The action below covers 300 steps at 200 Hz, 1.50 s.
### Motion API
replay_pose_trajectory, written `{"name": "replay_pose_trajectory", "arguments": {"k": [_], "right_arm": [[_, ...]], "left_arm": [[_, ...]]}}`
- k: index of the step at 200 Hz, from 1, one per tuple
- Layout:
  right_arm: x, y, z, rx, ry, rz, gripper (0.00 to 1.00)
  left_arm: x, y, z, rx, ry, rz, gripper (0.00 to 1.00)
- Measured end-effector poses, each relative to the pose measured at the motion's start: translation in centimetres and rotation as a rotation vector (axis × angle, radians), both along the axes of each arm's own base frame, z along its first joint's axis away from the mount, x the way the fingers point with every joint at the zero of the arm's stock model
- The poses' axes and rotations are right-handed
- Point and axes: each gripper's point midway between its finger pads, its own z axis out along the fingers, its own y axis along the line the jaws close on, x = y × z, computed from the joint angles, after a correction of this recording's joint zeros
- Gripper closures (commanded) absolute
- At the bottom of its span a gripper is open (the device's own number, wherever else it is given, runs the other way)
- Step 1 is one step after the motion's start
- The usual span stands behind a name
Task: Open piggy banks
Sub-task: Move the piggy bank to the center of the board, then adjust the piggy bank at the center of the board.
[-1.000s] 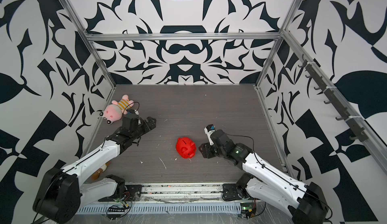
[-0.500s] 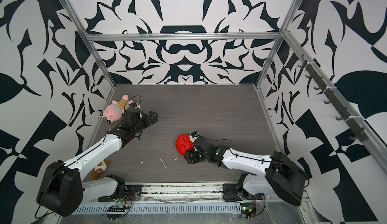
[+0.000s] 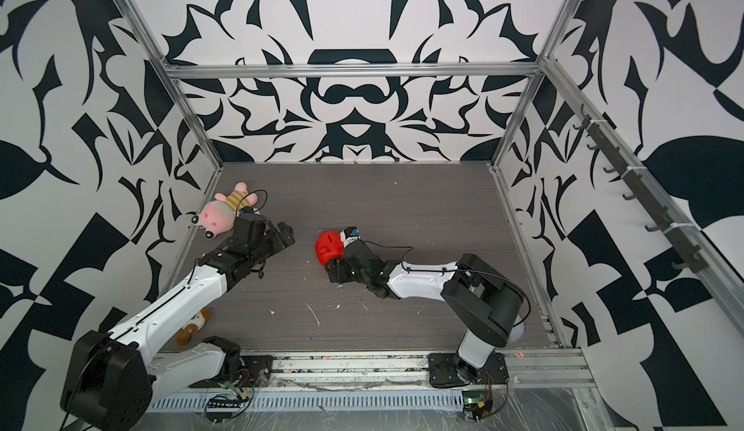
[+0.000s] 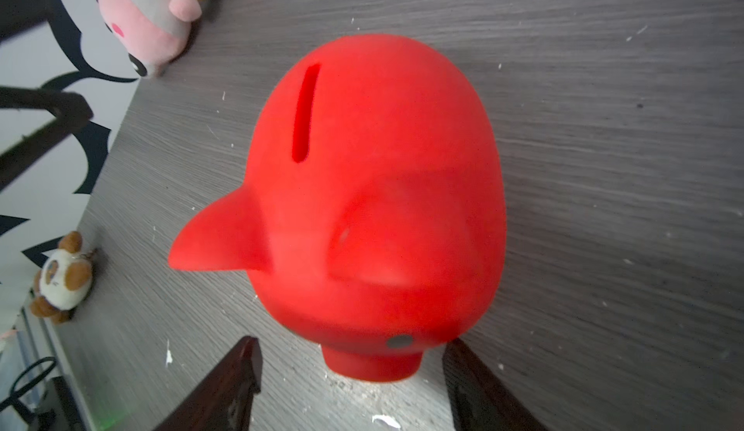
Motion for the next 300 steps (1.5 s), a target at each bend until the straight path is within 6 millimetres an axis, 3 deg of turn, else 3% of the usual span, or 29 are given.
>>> {"name": "replay_pose_trajectory", "arguments": {"k": [37, 67, 78, 93, 107, 126, 143, 175, 209, 228, 253, 262, 270, 282, 291, 300], "right_arm": [[-0.1, -1.3, 0.8, 0.018, 0.079, 0.074, 0.25], [0.8, -1.9, 4.8, 0.026, 0.061, 0.138, 0.25], [1.8, -2.1, 6.7, 0.046, 0.042, 0.143, 0.27], [3.2, -2.6, 8.4, 0.074, 0.033, 0.135, 0.31], [4.7, -3.5, 8.8, 0.085, 0.042, 0.106, 0.33], [6.6, -4.4, 7.7, 0.079, 0.085, 0.07, 0.35], [7.5, -4.5, 5.7, 0.064, 0.137, 0.058, 0.37], [7.4, -4.4, 2.4, 0.05, 0.229, 0.07, 0.38], [7.6, -4.4, 2.2, 0.076, 0.25, 0.057, 0.42], [7.9, -4.1, 2.4, 0.111, 0.264, 0.036, 0.45], [8.5, -3.2, 1.7, 0.171, 0.287, 0.022, 0.38], [8.5, -2.9, 1.3, 0.199, 0.301, 0.021, 0.34], [8.5, -2.7, 0.8, 0.222, 0.318, 0.019, 0.34], [8.5, -2.4, 0.6, 0.249, 0.326, 0.023, 0.34], [8.6, -2.2, 0.5, 0.263, 0.332, 0.021, 0.39], [8.7, -2.2, 0.5, 0.273, 0.336, 0.013, 0.44]], "left_arm": [[1.0, -2.2, 2.0, -0.095, 0.021, -0.047, 0.0], [0.7, -3.9, 2.4, -0.172, 0.05, -0.087, 0.14], [0.2, -4.7, 2.2, -0.19, 0.069, -0.102, 0.27], [-0.9, -6.3, 1.8, -0.187, 0.097, -0.151, 0.36], [-2.1, -7.9, 1.3, -0.184, 0.123, -0.195, 0.44], [-3.5, -9.7, 0.9, -0.164, 0.142, -0.259, 0.54], [-4.5, -11.2, 0.4, -0.093, 0.132, -0.348, 0.5], [-5.8, -13.1, 0.0, 0.112, 0.053, -0.574, 0.5], [-5.2, -13.1, -0.3, 0.248, -0.012, -0.683, 0.42], [-4.9, -12.9, -1.2, 0.291, -0.004, -0.692, 0.25], [-4.1, -12.5, -0.9, 0.275, -0.037, -0.638, 0.22], [-3.9, -12.1, -0.7, 0.25, -0.048, -0.608, 0.28], [-3.7, -11.8, -0.4, 0.22, -0.058, -0.574, 0.4], [-3.5, -11.4, 0.0, 0.178, -0.077, -0.535, 0.78], [-3.3, -11.2, 0.4, 0.136, -0.093, -0.502, 0.96], [-3.2, -10.8, 0.5, 0.102, -0.099, -0.471, 1.0]]}}
